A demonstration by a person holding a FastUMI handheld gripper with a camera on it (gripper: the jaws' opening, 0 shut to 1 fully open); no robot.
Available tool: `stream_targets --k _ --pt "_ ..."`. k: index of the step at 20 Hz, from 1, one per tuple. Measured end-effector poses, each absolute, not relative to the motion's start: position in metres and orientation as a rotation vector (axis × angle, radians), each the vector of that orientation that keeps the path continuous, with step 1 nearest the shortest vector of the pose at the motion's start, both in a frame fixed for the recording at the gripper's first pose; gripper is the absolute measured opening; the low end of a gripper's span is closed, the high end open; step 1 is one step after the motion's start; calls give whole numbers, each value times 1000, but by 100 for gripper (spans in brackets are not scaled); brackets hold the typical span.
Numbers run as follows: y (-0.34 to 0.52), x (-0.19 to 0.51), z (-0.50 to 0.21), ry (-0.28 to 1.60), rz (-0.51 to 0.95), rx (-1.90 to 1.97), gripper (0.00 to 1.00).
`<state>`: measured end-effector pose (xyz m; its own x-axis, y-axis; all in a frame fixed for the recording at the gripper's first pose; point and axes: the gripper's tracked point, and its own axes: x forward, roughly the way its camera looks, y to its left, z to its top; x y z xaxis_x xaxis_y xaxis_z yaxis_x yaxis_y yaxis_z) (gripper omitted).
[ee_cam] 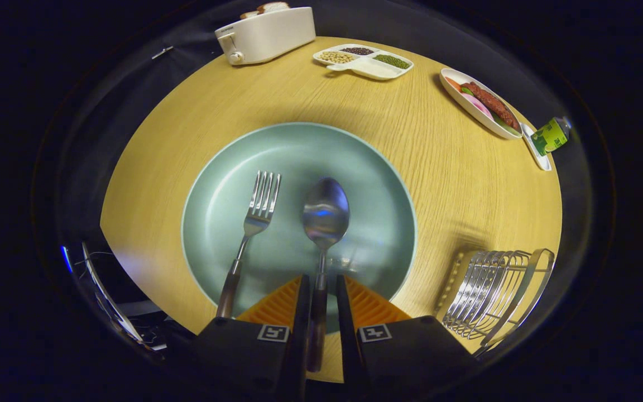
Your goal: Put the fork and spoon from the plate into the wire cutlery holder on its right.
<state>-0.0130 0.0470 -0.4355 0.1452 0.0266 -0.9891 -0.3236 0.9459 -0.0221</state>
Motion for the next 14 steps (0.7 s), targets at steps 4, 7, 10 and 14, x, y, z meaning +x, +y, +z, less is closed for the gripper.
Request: stream_targets --k 4,7,10,14 --pt "46 -12 -438 1416 276 -256 11" --pt "45 -12 -438 1427 256 -176 8" --pt "43 -10 -427 1423 245 -116 7" --pt "41 -9 -404 1402 244 -69 8"
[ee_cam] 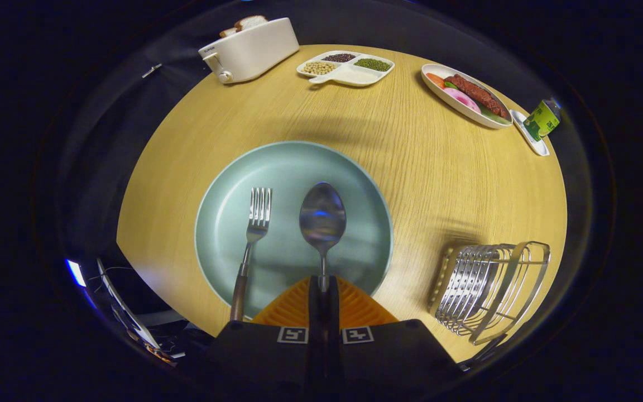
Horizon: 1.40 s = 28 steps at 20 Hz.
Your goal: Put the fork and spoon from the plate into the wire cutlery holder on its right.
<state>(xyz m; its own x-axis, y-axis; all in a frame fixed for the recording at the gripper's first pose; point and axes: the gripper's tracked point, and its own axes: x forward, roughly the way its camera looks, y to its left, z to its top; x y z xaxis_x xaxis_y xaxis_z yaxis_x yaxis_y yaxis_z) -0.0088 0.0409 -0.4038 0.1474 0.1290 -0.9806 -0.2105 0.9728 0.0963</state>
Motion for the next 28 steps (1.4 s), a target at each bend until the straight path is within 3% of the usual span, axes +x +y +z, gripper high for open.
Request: stream_targets --k 5,12,19,28 --pt "29 -5 -357 1366 246 1 7" --pt "-58 -23 -301 1427 239 -85 7" --pt "-119 -41 -309 1595 256 -173 7" --pt "-127 -36 -331 1785 303 -145 7"
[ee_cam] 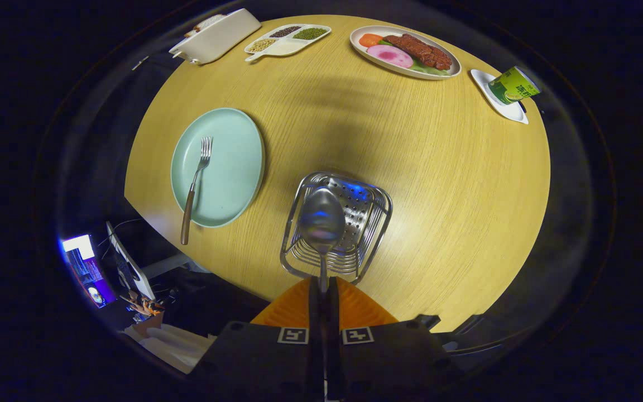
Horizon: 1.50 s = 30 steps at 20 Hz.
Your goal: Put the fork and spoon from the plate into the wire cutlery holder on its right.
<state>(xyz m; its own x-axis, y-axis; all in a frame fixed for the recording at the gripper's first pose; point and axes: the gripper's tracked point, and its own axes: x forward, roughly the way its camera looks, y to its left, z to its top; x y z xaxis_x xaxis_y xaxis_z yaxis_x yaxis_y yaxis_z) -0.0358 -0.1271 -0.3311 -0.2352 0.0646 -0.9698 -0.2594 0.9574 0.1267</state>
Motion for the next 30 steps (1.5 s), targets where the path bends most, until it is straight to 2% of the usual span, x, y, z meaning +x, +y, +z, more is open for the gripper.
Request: stream_targets --k 2,4,8,11,14,21,25,30 --pt "-126 -35 -330 1795 319 -141 8" --pt "-129 -34 -329 1790 333 -159 13" --pt "-124 -18 -320 1684 351 -120 41" --pt "-114 -5 -305 1563 370 -51 100" --pt "-100 6 -285 1450 362 39 99" --pt "-52 44 -226 1054 349 50 99" --pt "4 36 -220 990 379 164 99" --pt "58 22 -267 1012 383 160 99"
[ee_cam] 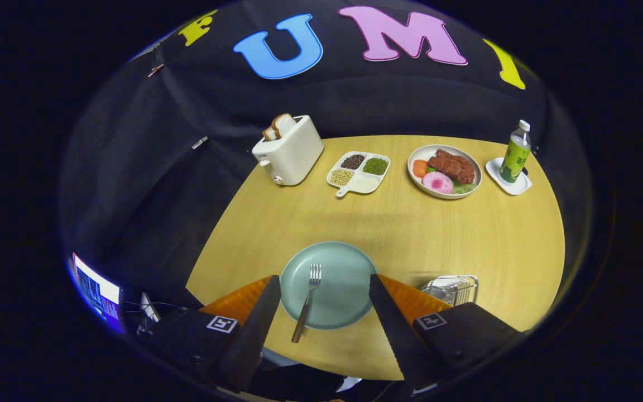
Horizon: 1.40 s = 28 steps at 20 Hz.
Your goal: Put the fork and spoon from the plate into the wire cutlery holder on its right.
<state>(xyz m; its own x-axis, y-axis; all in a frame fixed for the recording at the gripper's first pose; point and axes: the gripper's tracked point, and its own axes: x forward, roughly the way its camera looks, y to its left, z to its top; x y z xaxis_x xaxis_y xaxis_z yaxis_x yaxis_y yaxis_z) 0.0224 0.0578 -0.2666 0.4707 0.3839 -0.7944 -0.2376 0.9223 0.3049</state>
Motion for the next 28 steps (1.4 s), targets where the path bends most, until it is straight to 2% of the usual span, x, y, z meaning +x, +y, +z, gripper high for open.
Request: stream_targets --k 4,8,10,22,24,28 --pt "85 9 -316 1075 372 87 99" --pt "101 -22 -372 1273 325 47 100" --pt "101 -19 -389 1300 290 27 100" --pt "88 -38 -439 1429 178 -163 98" --pt "87 -37 -440 1435 170 -172 89" --pt "84 -38 -438 1465 162 -180 29"
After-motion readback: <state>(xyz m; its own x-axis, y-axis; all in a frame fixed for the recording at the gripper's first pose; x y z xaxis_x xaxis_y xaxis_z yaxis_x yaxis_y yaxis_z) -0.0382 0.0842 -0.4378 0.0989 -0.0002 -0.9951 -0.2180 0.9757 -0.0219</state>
